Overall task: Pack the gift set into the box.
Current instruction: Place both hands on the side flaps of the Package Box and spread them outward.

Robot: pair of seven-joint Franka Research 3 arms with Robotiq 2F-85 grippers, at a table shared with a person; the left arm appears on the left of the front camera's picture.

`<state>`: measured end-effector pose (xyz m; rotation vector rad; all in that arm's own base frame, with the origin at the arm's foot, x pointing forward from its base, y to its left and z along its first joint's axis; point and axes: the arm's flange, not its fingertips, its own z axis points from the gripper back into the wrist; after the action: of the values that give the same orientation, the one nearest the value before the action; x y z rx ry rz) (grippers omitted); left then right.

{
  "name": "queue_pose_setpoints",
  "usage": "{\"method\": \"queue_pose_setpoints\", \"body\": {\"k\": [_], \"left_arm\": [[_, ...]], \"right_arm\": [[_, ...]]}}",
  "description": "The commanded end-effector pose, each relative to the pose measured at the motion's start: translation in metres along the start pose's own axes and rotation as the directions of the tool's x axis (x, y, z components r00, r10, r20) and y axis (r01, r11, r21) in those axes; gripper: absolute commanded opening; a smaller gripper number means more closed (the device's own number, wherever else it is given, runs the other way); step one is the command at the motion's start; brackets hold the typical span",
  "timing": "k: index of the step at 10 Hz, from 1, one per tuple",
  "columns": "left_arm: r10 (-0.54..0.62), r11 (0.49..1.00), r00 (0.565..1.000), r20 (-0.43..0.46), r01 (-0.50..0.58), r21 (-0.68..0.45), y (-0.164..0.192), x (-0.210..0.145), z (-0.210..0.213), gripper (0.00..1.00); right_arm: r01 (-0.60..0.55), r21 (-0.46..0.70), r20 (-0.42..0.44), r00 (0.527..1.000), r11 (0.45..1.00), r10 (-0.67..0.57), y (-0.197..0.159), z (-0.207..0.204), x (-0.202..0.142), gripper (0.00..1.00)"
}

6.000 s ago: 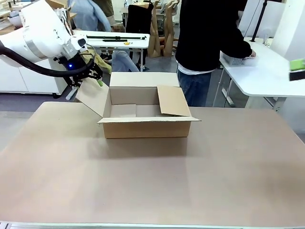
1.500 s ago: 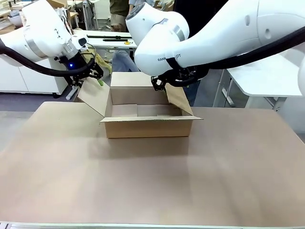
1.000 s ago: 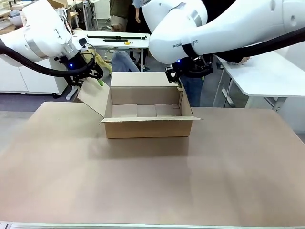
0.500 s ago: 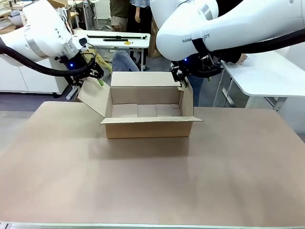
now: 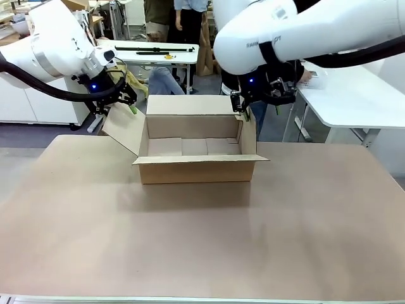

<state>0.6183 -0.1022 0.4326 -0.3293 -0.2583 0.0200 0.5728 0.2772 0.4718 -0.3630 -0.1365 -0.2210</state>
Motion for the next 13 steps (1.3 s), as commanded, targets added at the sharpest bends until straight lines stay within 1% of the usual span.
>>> {"method": "queue_pose_setpoints", "body": {"k": [1, 3, 4, 5, 6, 7, 8, 9, 13], "left_arm": [[0.013, 1.000, 1.000, 0.001, -0.013, 0.015, 0.000, 0.000, 0.000, 1.00], [0.013, 1.000, 1.000, 0.001, -0.013, 0.015, 0.000, 0.000, 0.000, 1.00], [0.013, 1.000, 1.000, 0.001, -0.013, 0.015, 0.000, 0.000, 0.000, 1.00], [0.013, 1.000, 1.000, 0.001, -0.013, 0.015, 0.000, 0.000, 0.000, 1.00], [0.013, 1.000, 1.000, 0.001, -0.013, 0.015, 0.000, 0.000, 0.000, 1.00], [0.013, 1.000, 1.000, 0.001, -0.013, 0.015, 0.000, 0.000, 0.000, 1.00], [0.013, 1.000, 1.000, 0.001, -0.013, 0.015, 0.000, 0.000, 0.000, 1.00], [0.013, 1.000, 1.000, 0.001, -0.013, 0.015, 0.000, 0.000, 0.000, 1.00], [0.013, 1.000, 1.000, 0.001, -0.013, 0.015, 0.000, 0.000, 0.000, 1.00]], "right_arm": [[-0.040, 0.164, -0.088, 0.995, 0.986, 0.055, -0.031, -0.022, 0.012, 1.00], [-0.010, 0.286, -0.160, 0.985, 0.958, 0.058, -0.057, -0.050, 0.029, 1.00], [0.027, 0.341, -0.198, 0.979, 0.940, 0.043, -0.074, -0.069, 0.039, 1.00], [0.037, 0.405, -0.220, 0.974, 0.913, 0.058, -0.087, -0.085, 0.046, 1.00], [0.036, 0.467, -0.224, 0.971, 0.883, 0.079, -0.098, -0.098, 0.051, 1.00], [0.026, 0.537, -0.222, 0.969, 0.843, 0.112, -0.105, -0.115, 0.056, 1.00], [0.040, 0.565, -0.259, 0.957, 0.824, 0.132, -0.103, -0.135, 0.062, 1.00], [0.053, 0.442, -0.234, 0.970, 0.895, 0.058, -0.099, -0.101, 0.063, 1.00], [0.053, 0.442, -0.234, 0.970, 0.895, 0.058, -0.099, -0.101, 0.063, 1.00]]}}
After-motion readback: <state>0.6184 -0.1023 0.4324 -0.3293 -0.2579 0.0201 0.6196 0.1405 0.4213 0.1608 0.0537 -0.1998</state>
